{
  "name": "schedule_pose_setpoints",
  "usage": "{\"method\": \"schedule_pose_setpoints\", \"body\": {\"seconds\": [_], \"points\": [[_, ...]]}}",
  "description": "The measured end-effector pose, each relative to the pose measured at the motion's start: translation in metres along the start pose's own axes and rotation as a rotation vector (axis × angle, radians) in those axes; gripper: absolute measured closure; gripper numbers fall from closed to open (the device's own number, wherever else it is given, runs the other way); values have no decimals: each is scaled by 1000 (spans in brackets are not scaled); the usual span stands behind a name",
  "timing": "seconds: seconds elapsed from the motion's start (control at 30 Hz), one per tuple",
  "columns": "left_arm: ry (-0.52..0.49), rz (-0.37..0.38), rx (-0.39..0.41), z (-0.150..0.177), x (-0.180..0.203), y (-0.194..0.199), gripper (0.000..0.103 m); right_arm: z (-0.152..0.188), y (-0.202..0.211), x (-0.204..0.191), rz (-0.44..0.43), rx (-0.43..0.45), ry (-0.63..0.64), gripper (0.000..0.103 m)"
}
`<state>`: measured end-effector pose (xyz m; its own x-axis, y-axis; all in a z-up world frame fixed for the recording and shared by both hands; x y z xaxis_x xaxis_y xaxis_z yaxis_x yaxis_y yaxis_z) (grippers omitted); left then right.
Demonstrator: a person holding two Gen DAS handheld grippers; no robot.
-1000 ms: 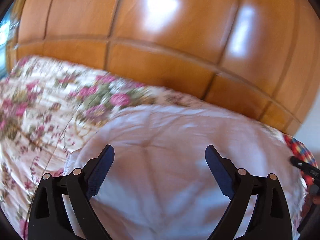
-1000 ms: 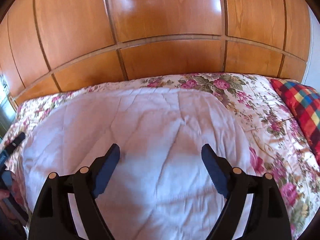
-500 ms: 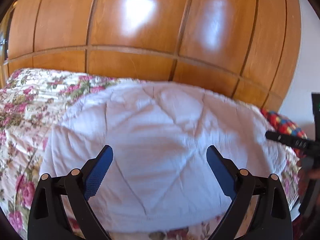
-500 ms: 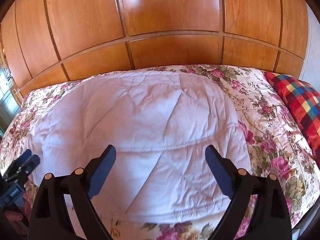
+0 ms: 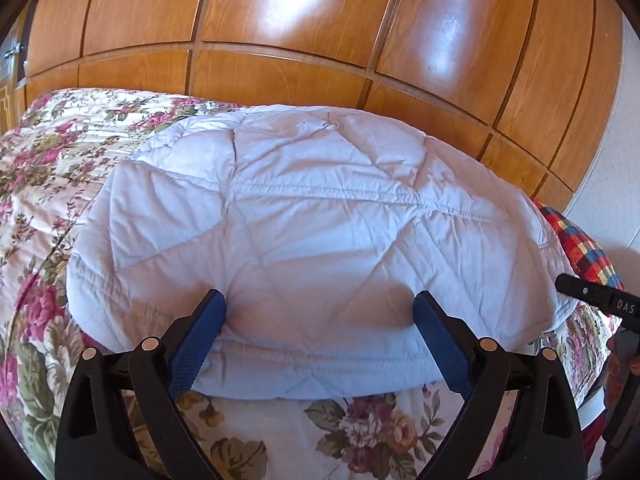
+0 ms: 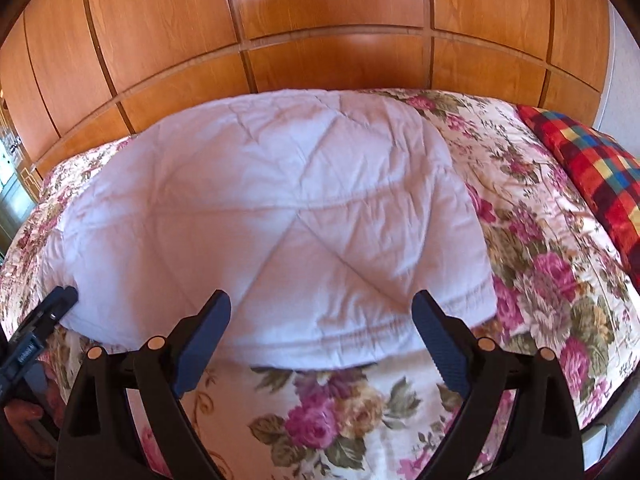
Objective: Fold small clothes
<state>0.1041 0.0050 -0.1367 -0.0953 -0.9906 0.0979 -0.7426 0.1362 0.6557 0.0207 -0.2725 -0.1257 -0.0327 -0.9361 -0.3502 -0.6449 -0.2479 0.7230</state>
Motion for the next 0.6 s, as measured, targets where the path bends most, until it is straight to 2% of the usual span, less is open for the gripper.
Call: {"method": "schedule_pose_setpoints", "body": {"seconds": [0.07, 0.2, 0.33, 0.47, 0.6], "points": [[19, 13, 16, 2, -3, 5, 9, 7, 3, 4, 0, -12, -17, 11], [114, 78, 70, 6, -13, 18, 9, 24, 7, 29, -75, -39, -175, 11], [112, 62, 69, 9, -13, 18, 9, 36, 8, 53, -173, -22, -322, 11], [83, 44, 66, 13, -11, 15, 9, 42, 3, 77, -329, 62, -490, 10], [76, 42, 56, 15, -11, 12, 9, 36, 1, 91, -391, 161, -557, 8]]}}
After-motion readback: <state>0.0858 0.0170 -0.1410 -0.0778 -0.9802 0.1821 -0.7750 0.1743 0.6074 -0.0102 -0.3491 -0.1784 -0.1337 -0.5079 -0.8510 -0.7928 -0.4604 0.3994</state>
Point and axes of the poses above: each gripper's, at about its wrist camera, not at the fingertips, and y roughly against the way its jaws point, x to its right, z to its underside, the point moved 3 cm from there along -y, roughly the way its jaws point, and after that the axes turned 13 degrees about -z, right-handed, at the moved point
